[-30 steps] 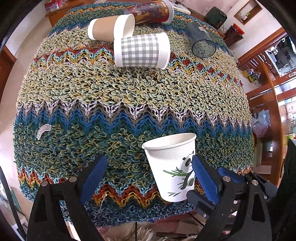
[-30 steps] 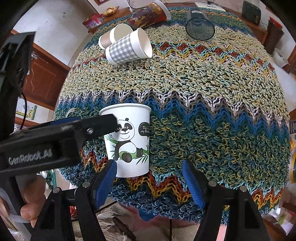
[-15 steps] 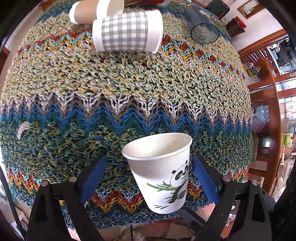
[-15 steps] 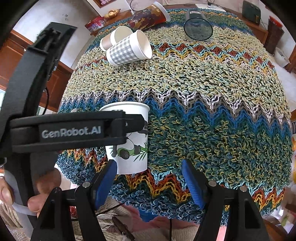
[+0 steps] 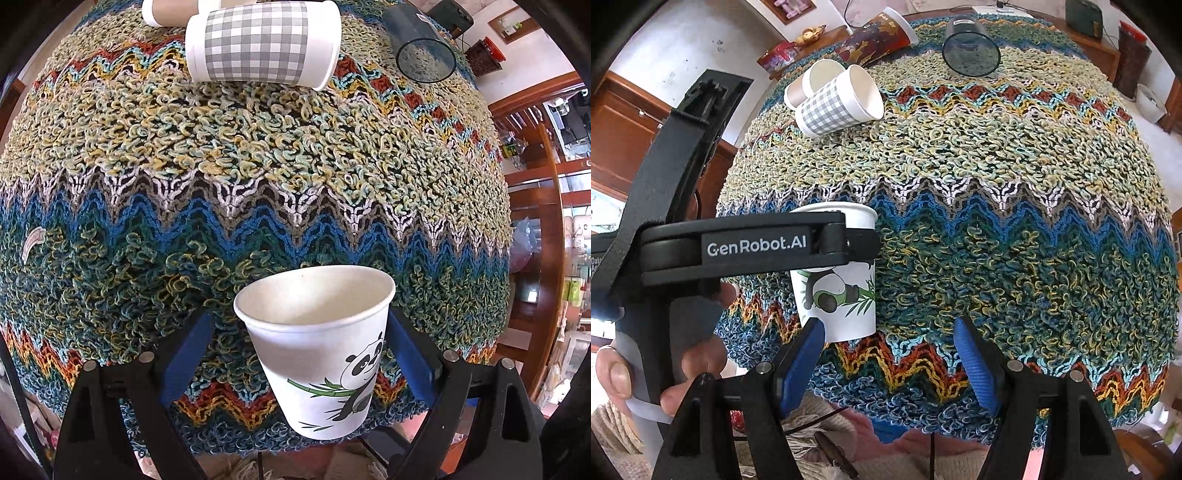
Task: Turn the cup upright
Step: 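Grasp the upright panda cup with the left gripper while the right gripper holds it, then carry the panda cup with the left gripper and lower it rim-up onto the blanket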
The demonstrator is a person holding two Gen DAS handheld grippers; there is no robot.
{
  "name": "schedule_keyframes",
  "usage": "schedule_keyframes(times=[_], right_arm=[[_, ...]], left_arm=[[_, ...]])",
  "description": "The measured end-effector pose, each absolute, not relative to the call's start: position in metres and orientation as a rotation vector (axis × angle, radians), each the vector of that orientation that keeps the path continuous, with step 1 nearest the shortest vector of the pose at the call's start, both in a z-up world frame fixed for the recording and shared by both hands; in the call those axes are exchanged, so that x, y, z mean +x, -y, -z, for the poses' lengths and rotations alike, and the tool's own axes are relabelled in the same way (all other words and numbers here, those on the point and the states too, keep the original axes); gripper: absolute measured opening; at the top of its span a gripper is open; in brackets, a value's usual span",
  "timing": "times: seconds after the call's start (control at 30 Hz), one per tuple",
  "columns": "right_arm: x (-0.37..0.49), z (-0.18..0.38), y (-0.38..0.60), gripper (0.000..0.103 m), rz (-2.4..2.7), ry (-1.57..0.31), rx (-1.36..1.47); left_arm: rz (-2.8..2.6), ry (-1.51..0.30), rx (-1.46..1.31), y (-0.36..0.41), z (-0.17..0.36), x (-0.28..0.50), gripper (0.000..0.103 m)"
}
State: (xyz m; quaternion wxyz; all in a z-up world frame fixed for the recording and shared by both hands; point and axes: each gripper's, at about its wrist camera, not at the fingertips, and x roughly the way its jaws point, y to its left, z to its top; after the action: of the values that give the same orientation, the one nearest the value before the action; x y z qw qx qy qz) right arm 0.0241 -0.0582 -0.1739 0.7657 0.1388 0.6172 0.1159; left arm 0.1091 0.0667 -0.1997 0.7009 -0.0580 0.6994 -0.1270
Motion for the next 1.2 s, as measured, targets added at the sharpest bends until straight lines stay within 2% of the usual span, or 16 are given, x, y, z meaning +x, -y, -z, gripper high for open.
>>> schedule_keyframes(times=[0.13,0.17,0.2,0.7,1.2], right_arm=[[0.023,0.174,0.058,0.073,-0.255,-1.341,0.31],[0.022,0.174,0.059,0.073,-0.255,-1.341,0.312],[0.022,0.174,0.059,0.073,-0.255,-1.341,0.314],[0.023,0.175,0.058,0.073,-0.247,-1.337,0.323],[0.04,0.175,0.059,0.073,-0.161,-1.274,0.257]], left_arm=[[0.277,-1.561,-0.143,-0.071,0.2,0.106,0.085],[0.279,-1.563,-0.145,-0.073,0.2,0.105,0.075],[0.285,-1.57,-0.151,-0.074,0.2,0.105,0.072],[0.32,-1.507,-0.138,-0.077,0.185,0.099,0.071],[0.33,-1.264,-0.029,-0.088,0.161,0.094,0.071]])
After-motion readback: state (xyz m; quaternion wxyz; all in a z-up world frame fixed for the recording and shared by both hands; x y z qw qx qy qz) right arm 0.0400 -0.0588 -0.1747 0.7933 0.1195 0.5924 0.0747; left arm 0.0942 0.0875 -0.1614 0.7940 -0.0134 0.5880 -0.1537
